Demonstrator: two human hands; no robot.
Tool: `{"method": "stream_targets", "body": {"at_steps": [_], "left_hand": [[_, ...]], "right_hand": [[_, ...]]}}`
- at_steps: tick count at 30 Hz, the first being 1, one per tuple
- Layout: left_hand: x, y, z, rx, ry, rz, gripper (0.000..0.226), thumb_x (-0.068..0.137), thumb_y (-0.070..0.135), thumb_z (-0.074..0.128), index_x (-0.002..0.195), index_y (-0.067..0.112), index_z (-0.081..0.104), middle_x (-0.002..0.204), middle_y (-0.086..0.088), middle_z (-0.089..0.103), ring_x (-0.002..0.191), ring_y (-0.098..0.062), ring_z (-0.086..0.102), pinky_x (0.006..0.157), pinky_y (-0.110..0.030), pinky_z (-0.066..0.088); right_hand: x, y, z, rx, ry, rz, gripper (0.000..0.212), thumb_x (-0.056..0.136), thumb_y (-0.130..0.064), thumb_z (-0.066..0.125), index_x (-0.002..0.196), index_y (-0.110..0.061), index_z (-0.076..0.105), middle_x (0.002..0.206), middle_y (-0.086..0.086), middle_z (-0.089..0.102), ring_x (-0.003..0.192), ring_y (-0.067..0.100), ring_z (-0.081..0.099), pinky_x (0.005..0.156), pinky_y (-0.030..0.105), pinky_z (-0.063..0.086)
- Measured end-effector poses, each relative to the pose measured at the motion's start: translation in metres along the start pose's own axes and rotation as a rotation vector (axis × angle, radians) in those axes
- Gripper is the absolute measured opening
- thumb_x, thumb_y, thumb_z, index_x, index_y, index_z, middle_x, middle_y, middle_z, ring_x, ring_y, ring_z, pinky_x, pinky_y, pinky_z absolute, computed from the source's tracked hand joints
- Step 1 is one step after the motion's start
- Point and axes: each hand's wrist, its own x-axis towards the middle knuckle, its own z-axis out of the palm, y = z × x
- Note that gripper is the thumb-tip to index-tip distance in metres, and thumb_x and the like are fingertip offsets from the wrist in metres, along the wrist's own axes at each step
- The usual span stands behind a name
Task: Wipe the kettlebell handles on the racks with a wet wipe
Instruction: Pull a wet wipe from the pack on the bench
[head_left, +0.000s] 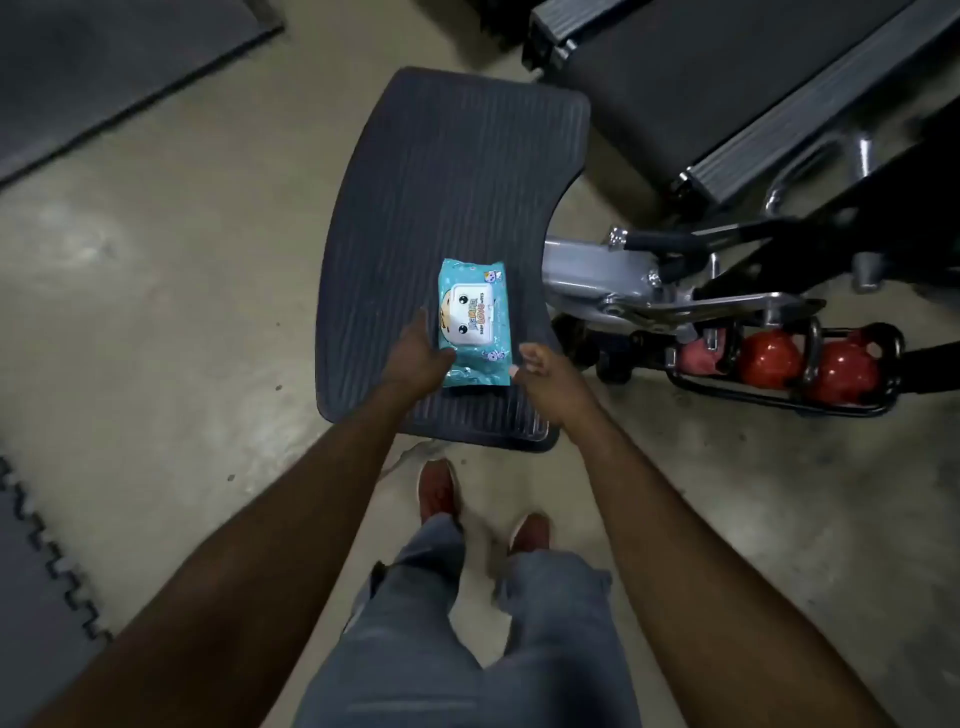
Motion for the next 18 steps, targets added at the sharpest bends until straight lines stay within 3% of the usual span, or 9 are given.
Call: {"method": "stream_targets", "body": {"at_steps": [4,6,8,11,12,14,16,18], "left_hand": [[0.021,0.001,-0.002,-0.087,-0.086,-0.004,0.068,0.091,0.023,0.065,0.149,0.017,0.03,0.147,-0.011,0.047,0.126,-0.032,0.054,0.101,-0.046,0.049],[0.037,-0.006,0.004,-0.122,-0.102,-0.006,0.057,0.085,0.031,0.066,0.137,0.022,0.043,0.135,-0.006,0.058,0.115,-0.027,0.062,0.094,-0.05,0.054],[0.046,-0.006,0.011,-0.097,-0.073,0.005,0.049,0.085,0.027,0.066,0.131,0.021,0.049,0.131,-0.004,0.062,0.112,-0.025,0.063,0.092,-0.046,0.055],[0.041,0.004,0.013,-0.047,-0.018,0.04,0.039,0.089,0.013,0.063,0.127,0.013,0.053,0.129,-0.006,0.062,0.113,-0.024,0.061,0.088,-0.027,0.047],[0.039,0.005,0.013,-0.036,-0.008,0.039,0.037,0.089,0.012,0.063,0.125,0.011,0.055,0.126,-0.007,0.063,0.111,-0.024,0.061,0.084,-0.024,0.043],[0.034,0.002,0.014,-0.021,-0.015,0.028,0.032,0.088,0.014,0.065,0.12,0.009,0.057,0.118,-0.007,0.066,0.106,-0.024,0.062,0.082,-0.025,0.044],[0.026,-0.004,0.019,0.007,-0.053,0.027,0.035,0.087,0.019,0.067,0.119,0.01,0.058,0.116,-0.007,0.068,0.105,-0.025,0.063,0.086,-0.032,0.049],[0.018,-0.009,0.025,0.052,-0.104,0.021,0.04,0.085,0.028,0.068,0.122,0.015,0.056,0.119,-0.005,0.067,0.106,-0.025,0.064,0.088,-0.036,0.052]], "right_hand": [[0.037,-0.012,0.013,-0.015,0.061,0.051,0.064,0.094,-0.022,0.059,0.151,-0.009,0.032,0.153,0.011,0.039,0.139,0.026,0.04,0.113,0.043,0.037],[0.052,-0.013,0.018,-0.04,0.098,0.079,0.066,0.094,-0.025,0.058,0.152,-0.011,0.031,0.153,0.01,0.04,0.138,0.027,0.042,0.112,0.043,0.037],[0.058,-0.019,0.018,-0.056,0.119,0.094,0.059,0.096,-0.029,0.056,0.149,-0.012,0.037,0.149,0.009,0.046,0.133,0.027,0.048,0.109,0.041,0.04],[0.063,-0.018,0.022,-0.08,0.125,0.092,0.026,0.096,-0.027,0.056,0.116,-0.014,0.063,0.12,0.01,0.067,0.109,0.028,0.063,0.089,0.035,0.05],[0.065,-0.013,0.025,-0.098,0.127,0.101,0.013,0.092,-0.027,0.059,0.098,-0.018,0.066,0.108,0.011,0.07,0.1,0.029,0.066,0.083,0.035,0.051],[0.07,0.01,0.029,-0.065,0.125,0.179,0.011,0.079,-0.035,0.063,0.074,-0.026,0.059,0.091,0.013,0.071,0.088,0.033,0.069,0.079,0.046,0.057],[0.078,0.045,0.031,-0.058,0.127,0.227,0.009,0.068,-0.042,0.063,0.068,-0.038,0.055,0.085,0.011,0.071,0.083,0.034,0.07,0.074,0.052,0.059],[0.066,0.041,0.021,-0.056,0.122,0.246,0.013,0.07,-0.039,0.07,0.068,-0.04,0.056,0.084,0.008,0.071,0.081,0.031,0.071,0.074,0.051,0.059]]}}
